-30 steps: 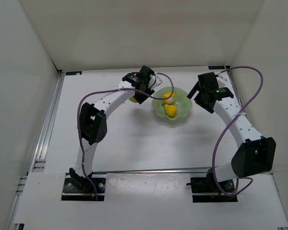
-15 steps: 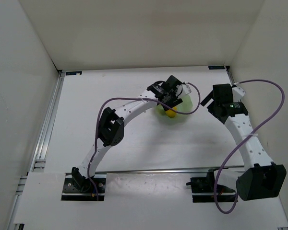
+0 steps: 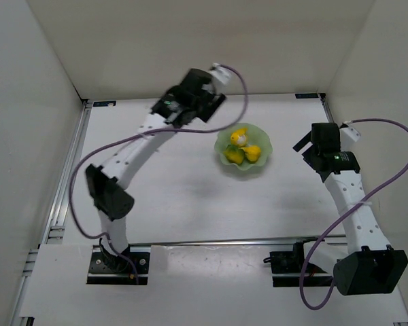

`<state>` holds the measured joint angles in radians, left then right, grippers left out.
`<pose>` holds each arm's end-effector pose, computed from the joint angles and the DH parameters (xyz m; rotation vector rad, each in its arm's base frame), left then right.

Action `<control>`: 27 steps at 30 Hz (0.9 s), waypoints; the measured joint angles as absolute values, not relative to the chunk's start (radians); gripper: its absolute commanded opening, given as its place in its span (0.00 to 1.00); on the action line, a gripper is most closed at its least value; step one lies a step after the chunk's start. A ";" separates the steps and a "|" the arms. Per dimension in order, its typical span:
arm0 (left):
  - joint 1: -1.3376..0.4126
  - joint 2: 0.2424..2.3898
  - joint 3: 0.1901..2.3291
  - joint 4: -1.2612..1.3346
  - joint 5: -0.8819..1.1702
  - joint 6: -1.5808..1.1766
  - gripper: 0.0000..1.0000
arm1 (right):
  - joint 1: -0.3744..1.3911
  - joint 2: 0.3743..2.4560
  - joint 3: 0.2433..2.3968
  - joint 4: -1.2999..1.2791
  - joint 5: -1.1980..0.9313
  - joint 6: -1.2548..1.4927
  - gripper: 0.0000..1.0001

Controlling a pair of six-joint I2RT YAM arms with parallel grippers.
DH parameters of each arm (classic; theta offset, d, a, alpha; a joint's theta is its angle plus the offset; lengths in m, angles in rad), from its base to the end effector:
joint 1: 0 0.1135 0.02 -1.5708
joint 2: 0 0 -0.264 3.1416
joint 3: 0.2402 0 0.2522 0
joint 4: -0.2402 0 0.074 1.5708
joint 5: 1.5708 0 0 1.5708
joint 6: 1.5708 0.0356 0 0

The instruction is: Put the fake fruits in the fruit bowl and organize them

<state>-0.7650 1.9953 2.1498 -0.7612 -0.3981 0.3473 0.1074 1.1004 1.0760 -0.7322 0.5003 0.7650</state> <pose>0.3337 -0.3012 0.3901 0.9284 1.9170 0.1882 0.2238 0.0069 0.3306 0.9424 2.0094 -0.1090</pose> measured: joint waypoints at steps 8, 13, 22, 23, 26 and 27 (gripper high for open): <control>-0.231 1.522 1.613 -0.715 -0.473 0.273 0.99 | 0.025 1.088 1.017 -0.734 0.440 0.723 1.00; -0.065 1.357 1.212 -0.742 -0.415 0.271 0.99 | -0.030 1.088 0.989 -0.730 0.404 0.704 1.00; 0.220 1.195 0.956 -0.777 -0.307 0.177 0.99 | -0.079 1.108 0.982 -0.723 0.333 0.704 1.00; 0.236 1.184 0.954 -0.778 -0.300 0.168 0.99 | -0.078 1.111 0.982 -0.723 0.327 0.704 1.00; 0.259 1.171 0.954 -0.772 -0.281 0.143 0.99 | -0.078 1.113 0.982 -0.723 0.312 0.704 1.00; 0.263 1.171 0.954 -0.770 -0.275 0.136 0.99 | -0.078 1.113 0.982 -0.723 0.310 0.704 1.00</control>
